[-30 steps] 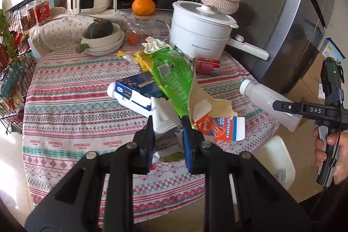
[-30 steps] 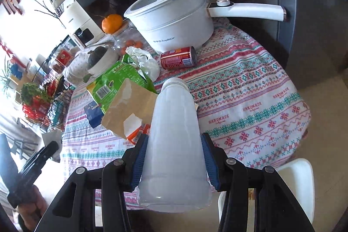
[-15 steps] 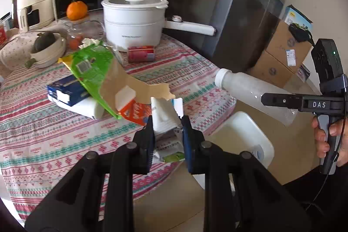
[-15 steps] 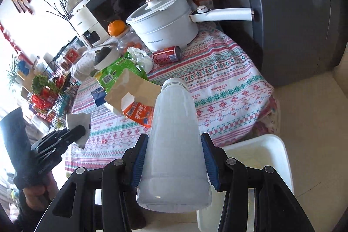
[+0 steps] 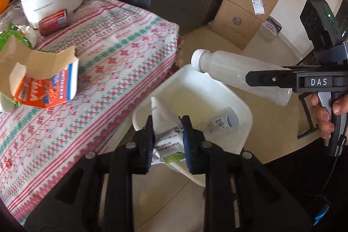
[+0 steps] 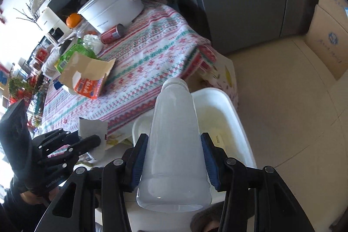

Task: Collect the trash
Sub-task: 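Carry the wrapper and white bottle over the bin with both grippers, then open both grippers to drop the wrapper and bottle into the bin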

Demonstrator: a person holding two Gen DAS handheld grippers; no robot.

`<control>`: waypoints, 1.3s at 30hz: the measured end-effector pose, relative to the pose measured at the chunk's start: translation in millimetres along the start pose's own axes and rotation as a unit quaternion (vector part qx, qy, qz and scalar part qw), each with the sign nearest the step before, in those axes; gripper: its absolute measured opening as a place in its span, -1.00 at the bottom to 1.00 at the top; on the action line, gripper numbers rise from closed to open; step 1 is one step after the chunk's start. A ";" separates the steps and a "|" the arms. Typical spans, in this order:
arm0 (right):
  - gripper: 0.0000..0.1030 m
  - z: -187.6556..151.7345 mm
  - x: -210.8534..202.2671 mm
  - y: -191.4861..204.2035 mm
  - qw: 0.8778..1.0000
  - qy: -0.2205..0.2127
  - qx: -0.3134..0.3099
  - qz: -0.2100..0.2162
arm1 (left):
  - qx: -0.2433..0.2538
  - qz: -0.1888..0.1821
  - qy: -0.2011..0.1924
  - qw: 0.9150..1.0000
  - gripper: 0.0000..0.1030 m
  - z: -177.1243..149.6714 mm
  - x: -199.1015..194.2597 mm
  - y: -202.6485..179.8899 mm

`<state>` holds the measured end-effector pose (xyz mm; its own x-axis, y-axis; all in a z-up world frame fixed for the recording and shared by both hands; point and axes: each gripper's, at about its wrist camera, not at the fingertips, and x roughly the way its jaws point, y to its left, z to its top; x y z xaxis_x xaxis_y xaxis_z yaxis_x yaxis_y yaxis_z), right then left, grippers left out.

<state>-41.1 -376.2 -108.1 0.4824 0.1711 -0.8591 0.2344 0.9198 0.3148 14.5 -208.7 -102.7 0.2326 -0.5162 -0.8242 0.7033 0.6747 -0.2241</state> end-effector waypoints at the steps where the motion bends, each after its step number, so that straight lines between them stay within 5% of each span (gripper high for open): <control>1: -0.04 -2.5 1.1 -7.8 1.000 0.004 0.006 -0.004 | 0.003 -0.003 0.005 1.000 -0.49 0.8 7.5 -4.0; 7: -0.04 -12.0 4.6 -36.9 0.999 0.019 0.029 -0.017 | 0.022 -0.001 0.028 0.999 -0.47 -0.1 41.7 -20.1; 12: -0.03 -13.3 2.2 -42.3 0.999 0.018 0.032 -0.017 | 0.043 0.012 0.032 0.998 -0.12 0.3 50.4 -25.2; 21: -0.03 -12.2 5.8 -37.0 0.999 0.028 0.027 -0.016 | 0.044 0.038 0.019 0.998 0.18 -0.7 32.9 -12.5; 39: -0.02 -17.7 68.4 -20.5 0.991 0.123 0.002 -0.055 | 0.017 0.103 -0.003 0.995 0.47 -10.4 -15.5 37.3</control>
<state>-27.8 -377.2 -180.5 0.2329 0.1518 -0.9606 0.2784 0.9360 0.2154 30.1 -170.0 -103.7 0.3775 -0.3730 -0.8476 0.6628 0.7480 -0.0339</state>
